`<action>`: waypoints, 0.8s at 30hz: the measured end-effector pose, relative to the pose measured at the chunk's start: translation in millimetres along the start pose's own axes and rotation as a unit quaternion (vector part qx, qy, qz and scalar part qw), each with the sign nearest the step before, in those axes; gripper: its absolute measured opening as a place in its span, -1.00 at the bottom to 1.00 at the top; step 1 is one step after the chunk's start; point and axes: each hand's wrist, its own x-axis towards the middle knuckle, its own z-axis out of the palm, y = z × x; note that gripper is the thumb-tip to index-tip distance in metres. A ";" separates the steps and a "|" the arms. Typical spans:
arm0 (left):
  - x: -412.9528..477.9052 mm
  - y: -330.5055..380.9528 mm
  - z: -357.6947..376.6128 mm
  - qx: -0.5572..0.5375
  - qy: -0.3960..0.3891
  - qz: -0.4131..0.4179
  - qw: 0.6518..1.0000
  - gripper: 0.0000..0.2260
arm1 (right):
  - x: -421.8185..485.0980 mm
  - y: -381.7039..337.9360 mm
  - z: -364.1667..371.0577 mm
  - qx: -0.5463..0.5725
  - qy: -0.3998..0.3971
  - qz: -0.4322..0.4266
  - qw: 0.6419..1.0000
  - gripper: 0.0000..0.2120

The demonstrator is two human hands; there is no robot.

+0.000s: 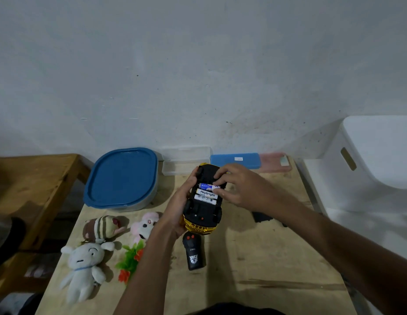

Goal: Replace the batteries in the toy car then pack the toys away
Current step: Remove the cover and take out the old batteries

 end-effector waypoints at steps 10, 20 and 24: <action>4.9 -9.6 7.8 0.072 -0.009 0.002 0.997 -0.71 | -15.5 0.2 1.1 -0.032 0.130 -0.041 0.990 -0.88; 8.4 -21.5 14.6 0.050 0.022 0.027 0.998 -0.68 | -15.2 -30.0 10.8 0.287 0.186 0.173 0.923 -0.96; 12.6 -26.2 8.5 0.062 0.033 0.061 0.996 -0.60 | -9.1 -42.5 6.5 0.456 0.273 0.235 0.814 -0.89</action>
